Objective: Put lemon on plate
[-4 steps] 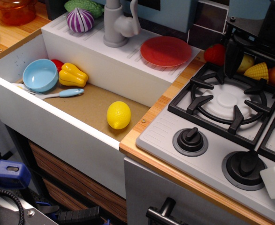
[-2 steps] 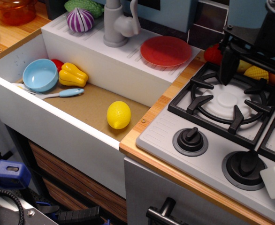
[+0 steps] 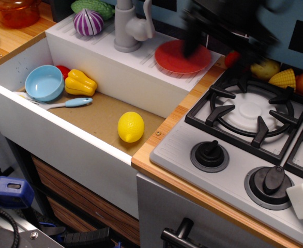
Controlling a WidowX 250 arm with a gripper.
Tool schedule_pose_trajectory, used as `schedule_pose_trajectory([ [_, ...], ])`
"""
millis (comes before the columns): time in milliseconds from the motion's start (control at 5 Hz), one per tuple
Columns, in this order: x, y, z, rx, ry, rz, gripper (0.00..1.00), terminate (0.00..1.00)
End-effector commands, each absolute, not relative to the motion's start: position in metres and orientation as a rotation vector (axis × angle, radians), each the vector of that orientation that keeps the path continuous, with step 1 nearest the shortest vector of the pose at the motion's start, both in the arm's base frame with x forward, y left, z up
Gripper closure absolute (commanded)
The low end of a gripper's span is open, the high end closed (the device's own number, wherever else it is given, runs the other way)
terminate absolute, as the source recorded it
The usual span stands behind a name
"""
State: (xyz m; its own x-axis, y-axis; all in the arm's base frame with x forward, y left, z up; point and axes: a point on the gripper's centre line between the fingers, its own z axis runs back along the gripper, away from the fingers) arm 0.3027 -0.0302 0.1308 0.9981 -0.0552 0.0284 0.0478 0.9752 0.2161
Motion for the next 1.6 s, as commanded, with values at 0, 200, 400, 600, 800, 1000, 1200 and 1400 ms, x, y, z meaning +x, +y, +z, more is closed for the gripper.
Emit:
schedule_pose_trajectory([
  [0, 0.297, 0.015, 0.13, 0.238, -0.063, -0.03, 0.0, 0.0],
  [200, 0.301, 0.038, 0.105, 0.226, -0.07, 0.067, 0.0, 0.0],
  [400, 0.304, 0.055, 0.075, 0.209, -0.118, 0.088, 0.0, 0.0],
  [600, 0.309, 0.065, 0.056, 0.19, -0.147, 0.066, 0.0, 0.0],
  [800, 0.315, 0.066, 0.035, 0.185, -0.173, 0.068, 0.0, 0.0],
  [1000, 0.319, 0.063, 0.013, 0.203, -0.215, 0.11, 0.0, 0.0],
  [1200, 0.328, 0.07, -0.009, 0.175, -0.23, 0.125, 0.0, 0.0],
  [1400, 0.331, 0.075, -0.024, 0.149, -0.244, 0.17, 0.0, 0.0],
])
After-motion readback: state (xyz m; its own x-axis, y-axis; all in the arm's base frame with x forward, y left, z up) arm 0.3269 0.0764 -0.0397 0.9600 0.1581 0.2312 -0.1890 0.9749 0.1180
